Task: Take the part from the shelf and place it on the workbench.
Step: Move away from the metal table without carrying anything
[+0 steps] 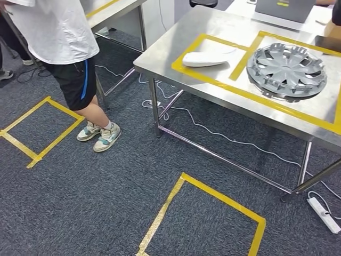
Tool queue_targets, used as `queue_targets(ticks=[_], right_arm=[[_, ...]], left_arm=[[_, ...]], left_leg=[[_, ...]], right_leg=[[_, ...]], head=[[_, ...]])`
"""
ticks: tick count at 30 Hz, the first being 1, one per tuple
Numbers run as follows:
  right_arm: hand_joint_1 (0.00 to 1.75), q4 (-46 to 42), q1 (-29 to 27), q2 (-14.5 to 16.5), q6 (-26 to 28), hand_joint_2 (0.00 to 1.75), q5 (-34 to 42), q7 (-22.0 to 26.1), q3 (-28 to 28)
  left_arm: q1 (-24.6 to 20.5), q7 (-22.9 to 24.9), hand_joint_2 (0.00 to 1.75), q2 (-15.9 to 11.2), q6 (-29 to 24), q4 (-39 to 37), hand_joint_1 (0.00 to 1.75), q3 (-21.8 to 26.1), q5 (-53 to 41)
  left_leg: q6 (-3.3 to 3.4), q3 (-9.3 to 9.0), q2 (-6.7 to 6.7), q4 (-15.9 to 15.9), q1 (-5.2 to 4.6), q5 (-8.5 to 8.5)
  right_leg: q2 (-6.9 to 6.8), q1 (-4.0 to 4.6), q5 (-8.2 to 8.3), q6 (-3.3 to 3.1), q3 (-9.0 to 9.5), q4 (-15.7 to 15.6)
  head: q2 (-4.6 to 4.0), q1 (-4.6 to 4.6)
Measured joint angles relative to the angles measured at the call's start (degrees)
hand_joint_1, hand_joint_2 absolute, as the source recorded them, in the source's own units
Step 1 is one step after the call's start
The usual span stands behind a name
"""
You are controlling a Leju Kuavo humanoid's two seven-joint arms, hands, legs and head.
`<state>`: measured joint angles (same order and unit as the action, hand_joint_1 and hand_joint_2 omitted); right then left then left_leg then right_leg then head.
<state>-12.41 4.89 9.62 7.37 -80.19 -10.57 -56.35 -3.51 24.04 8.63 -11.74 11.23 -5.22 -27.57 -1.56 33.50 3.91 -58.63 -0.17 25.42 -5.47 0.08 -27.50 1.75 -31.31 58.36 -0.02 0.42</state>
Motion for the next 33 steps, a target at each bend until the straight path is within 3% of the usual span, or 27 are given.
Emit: queue_targets(ticks=[1, 3, 5, 7, 9, 10, 11, 12, 14, 16, 18, 20, 22, 24, 25, 26, 29, 32, 33], right_arm=[[0.00, -0.01, 0.00, -0.01, 0.00, 1.75, 0.00, 0.00, 0.00], [0.00, -0.01, 0.08, -0.01, 0.00, 1.75, 0.00, -0.02, -0.01], [0.00, -0.01, 0.20, -0.01, -0.02, 1.75, 0.02, -0.03, -0.02], [0.00, -0.01, 0.16, -0.01, -0.07, 1.75, 0.07, -0.05, -0.02], [0.00, -0.01, -0.01, -0.01, -0.10, 1.75, 0.14, -0.11, -0.02], [0.00, -0.01, -0.09, -0.01, -0.11, 1.75, 0.17, -0.15, -0.03], [0.00, -0.01, -0.11, -0.01, -0.13, 1.75, 0.18, -0.19, -0.03], [0.00, -0.01, -0.09, -0.01, -0.14, 1.75, 0.18, -0.21, -0.04], [0.00, 0.01, -0.05, 0.00, -0.16, 1.75, 0.19, -0.21, -0.04], [0.00, 0.02, 0.02, 0.01, -0.46, 1.75, 0.18, -0.10, -0.04], [0.00, 0.02, 0.09, 0.02, -1.03, 1.75, 0.15, 0.15, -0.05], [0.00, 0.02, 0.09, 0.02, -1.45, 1.75, 0.14, 0.38, -0.07], [0.00, 0.02, -0.03, 0.02, -1.67, 1.75, 0.12, 0.48, -0.09], [0.00, 0.02, -0.19, 0.02, -1.92, 1.75, 0.13, 0.55, -0.09], [0.00, 0.02, -0.22, 0.02, -2.15, 1.75, 0.15, 0.63, -0.09], [0.00, 0.02, -0.20, 0.02, -2.45, 1.75, 0.18, 0.75, -0.09], [0.00, 0.02, -0.07, 0.02, -3.00, 1.75, 0.26, 1.03, -0.10], [0.00, 0.02, -0.05, 0.02, -3.02, 1.75, 0.27, 1.04, -0.11], [0.00, 0.01, -0.04, 0.02, -3.02, 1.75, 0.28, 1.05, -0.11]], left_arm=[[-0.09, 0.08, 0.00, 0.01, 0.05, -0.01, 0.00, -0.03, -0.04], [0.03, 0.21, 0.00, -0.03, 0.09, -0.04, 0.00, -0.05, -0.07], [0.22, 0.40, 0.00, -0.09, 0.07, -0.08, 0.00, -0.06, -0.12], [0.20, 0.60, 0.00, -0.09, -0.04, -0.09, 0.00, -0.06, -0.15], [0.17, 0.70, 0.00, -0.09, -0.19, -0.09, 0.00, -0.07, -0.15], [0.19, 0.73, 0.00, -0.11, -0.25, -0.09, 0.00, -0.06, -0.15], [0.21, 0.75, 0.00, -0.13, -0.32, -0.09, 0.00, -0.06, -0.15], [0.22, 0.79, 0.00, -0.13, -0.38, -0.09, 0.00, -0.05, -0.14], [0.19, 0.83, 0.00, -0.12, -0.50, -0.09, 0.00, -0.06, -0.13], [0.12, 0.91, 0.00, -0.13, -0.62, -0.09, 0.00, -0.06, -0.13], [0.24, 0.98, 0.00, -0.16, -0.72, -0.10, 0.00, -0.05, -0.11], [0.34, 1.02, 0.00, -0.18, -0.85, -0.13, 0.00, -0.04, -0.07], [0.20, 1.10, 0.00, -0.17, -0.99, -0.13, 0.00, -0.03, -0.01], [0.13, 1.22, 0.00, -0.17, -1.12, -0.13, 0.00, -0.02, 0.05], [0.18, 1.27, 0.00, -0.18, -1.22, -0.13, 0.00, -0.02, 0.08], [0.24, 1.33, 0.00, -0.19, -1.34, -0.13, 0.00, 0.00, 0.12], [0.30, 1.47, 0.00, -0.24, -1.64, -0.13, 0.00, 0.08, 0.20], [0.30, 1.50, 0.00, -0.24, -1.66, -0.13, 0.00, 0.09, 0.20], [0.29, 1.51, 0.00, -0.25, -1.67, -0.13, 0.00, 0.09, 0.20]], left_leg=[[0.35, -0.36, 0.28, 0.94, -0.10, 0.05], [1.17, -0.24, -1.15, 1.15, -0.08, 0.04], [1.82, -0.26, -2.48, 1.22, 0.12, -0.08], [2.34, -0.22, -3.75, 1.25, 0.24, -0.22], [2.55, -0.18, -5.37, 1.25, 0.19, -0.27], [2.55, -0.20, -6.25, 1.25, 0.17, -0.29], [2.53, -0.26, -7.14, 1.25, 0.16, -0.32], [2.47, -0.34, -8.04, 1.24, 0.19, -0.35], [2.14, -0.32, -9.60, 1.12, 0.17, -0.40], [1.48, 0.04, -10.92, 1.08, 0.20, -0.64], [0.72, 0.41, -12.01, 1.31, 0.44, -1.01], [0.22, 1.18, -10.07, 0.13, 0.38, -0.04], [-0.12, 3.88, -6.44, -5.43, 0.17, 3.32], [-0.38, 7.28, -4.95, -12.46, 0.18, 6.37], [-0.43, 8.02, -4.73, -14.08, 0.19, 6.57], [-0.44, 7.74, -4.55, -13.70, 0.20, 5.74], [-0.36, 4.39, -3.74, -7.74, 0.19, 1.90], [-0.33, 3.66, -3.43, -6.45, 0.19, 1.29], [-0.30, 2.72, -2.45, -4.91, 0.16, 0.80]], right_leg=[[-0.55, 0.21, -0.14, 0.27, 0.08, -0.01], [-1.47, 0.20, -0.44, 0.79, 0.43, -0.09], [0.61, -0.07, -2.10, 1.33, -0.20, 1.95], [4.02, -0.21, -5.65, 1.63, -3.20, 8.63], [5.26, -0.18, -8.16, 1.61, -6.72, 15.68], [5.45, -0.17, -7.94, 1.54, -7.48, 16.80], [5.65, -0.18, -6.57, 1.41, -7.09, 15.51], [6.20, -0.25, -4.43, 1.29, -5.69, 12.17], [9.03, -0.68, -1.00, 1.14, -2.21, 4.32], [10.88, -0.88, -0.18, 0.88, -0.55, 0.72], [9.87, -0.67, -0.04, 0.28, -0.35, 0.41], [8.42, -0.59, 0.29, -0.46, -0.23, 0.06], [6.65, -0.47, 0.40, -1.01, -0.17, -0.17], [4.72, -0.30, 0.31, -1.25, -0.23, -0.17], [3.80, -0.26, 0.26, -1.30, -0.24, -0.17], [2.97, -0.25, 0.22, -1.29, -0.22, -0.17], [1.44, -0.26, 0.09, -1.15, -0.10, -0.16], [1.26, -0.26, 0.06, -1.11, -0.06, -0.16], [1.05, -0.21, 0.01, -1.02, 0.02, -0.16]], head=[[0.00, 0.03], [0.01, 0.16], [0.01, 0.33], [-0.01, 0.56], [-0.01, 0.64], [-0.01, 0.65], [-0.01, 0.65], [-0.01, 0.67], [0.00, 0.67], [0.00, 0.63], [-0.01, 0.61], [-0.01, 0.43], [-0.01, 0.11], [-0.01, 0.00], [-0.01, -0.01], [-0.01, -0.01], [-0.01, 0.00], [-0.01, -0.01], [-0.01, -0.02]])
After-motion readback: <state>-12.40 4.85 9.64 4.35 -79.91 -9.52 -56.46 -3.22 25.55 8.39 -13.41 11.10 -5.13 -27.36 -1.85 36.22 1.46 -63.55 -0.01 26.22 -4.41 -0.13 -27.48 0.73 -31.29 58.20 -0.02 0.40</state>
